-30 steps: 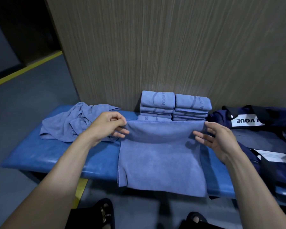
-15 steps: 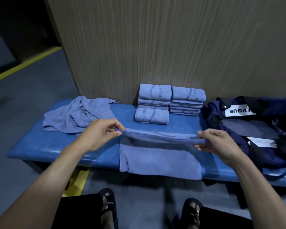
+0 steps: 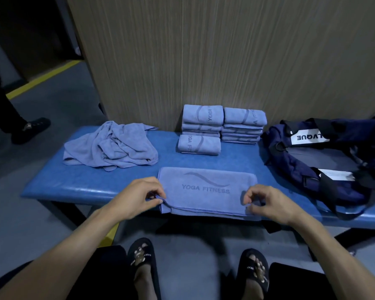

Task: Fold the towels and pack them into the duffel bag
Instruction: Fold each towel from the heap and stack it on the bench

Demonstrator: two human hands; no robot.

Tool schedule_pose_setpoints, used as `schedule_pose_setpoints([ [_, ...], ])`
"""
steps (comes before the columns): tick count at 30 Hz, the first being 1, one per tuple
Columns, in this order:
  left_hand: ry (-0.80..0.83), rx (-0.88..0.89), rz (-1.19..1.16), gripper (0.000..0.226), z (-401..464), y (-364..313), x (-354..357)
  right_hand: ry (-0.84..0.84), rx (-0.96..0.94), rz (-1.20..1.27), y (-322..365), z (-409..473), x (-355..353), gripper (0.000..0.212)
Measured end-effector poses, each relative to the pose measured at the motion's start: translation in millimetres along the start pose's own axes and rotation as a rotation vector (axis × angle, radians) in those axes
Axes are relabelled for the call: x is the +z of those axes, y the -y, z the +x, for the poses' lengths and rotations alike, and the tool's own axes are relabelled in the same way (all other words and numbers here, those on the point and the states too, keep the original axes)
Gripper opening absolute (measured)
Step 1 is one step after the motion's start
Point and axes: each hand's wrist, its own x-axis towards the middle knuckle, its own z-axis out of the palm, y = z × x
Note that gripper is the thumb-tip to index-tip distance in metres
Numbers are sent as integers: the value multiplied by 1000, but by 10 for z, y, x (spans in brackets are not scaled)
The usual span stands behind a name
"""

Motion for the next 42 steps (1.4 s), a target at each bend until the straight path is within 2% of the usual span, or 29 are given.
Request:
schedule_pose_setpoints([
  [2, -27, 18, 28, 18, -39, 40, 77, -8, -96, -97, -12, -60, 45, 24],
  [5, -48, 39, 82, 18, -88, 64, 165, 21, -160, -279, -27, -133, 131, 45],
  [8, -21, 81, 167, 30, -112, 86, 229, -51, -197, -680, -22, -185, 242, 58],
  [11, -1, 105, 296, 42, -133, 100, 313, -150, -210, -872, -28, -216, 365, 53],
  [13, -50, 121, 389, 37, -142, 55, 373, -229, -243, -912, -68, -225, 415, 49],
  [17, -155, 197, 525, 17, -153, -7, 432, -297, -283, -845, -74, -253, 415, 38],
  [20, -165, 202, 523, 12, -160, 36, 439, -301, -276, -749, -79, -252, 366, 22],
  [22, -164, 192, 459, 15, -148, 81, 390, -320, -256, -637, -91, -251, 305, 21],
  [26, -220, 144, 218, 17, -93, 112, 152, -419, -97, -295, -127, -244, 124, 27],
  [30, -222, 125, 186, 8, -110, 113, 127, -417, -99, -275, -134, -206, 47, 28],
  [33, -146, 156, 257, 11, -136, 100, 242, -363, -138, -288, -161, -208, 66, 29],
  [37, -144, 173, 340, 8, -159, 54, 239, -319, -152, -251, -187, -238, 48, 30],
  [39, -145, 146, 301, 12, -155, 8, 228, -279, -161, -224, -184, -251, 31, 32],
  [42, -148, 126, 250, 6, -96, -7, 242, -248, -164, -184, -161, -266, -7, 25],
])
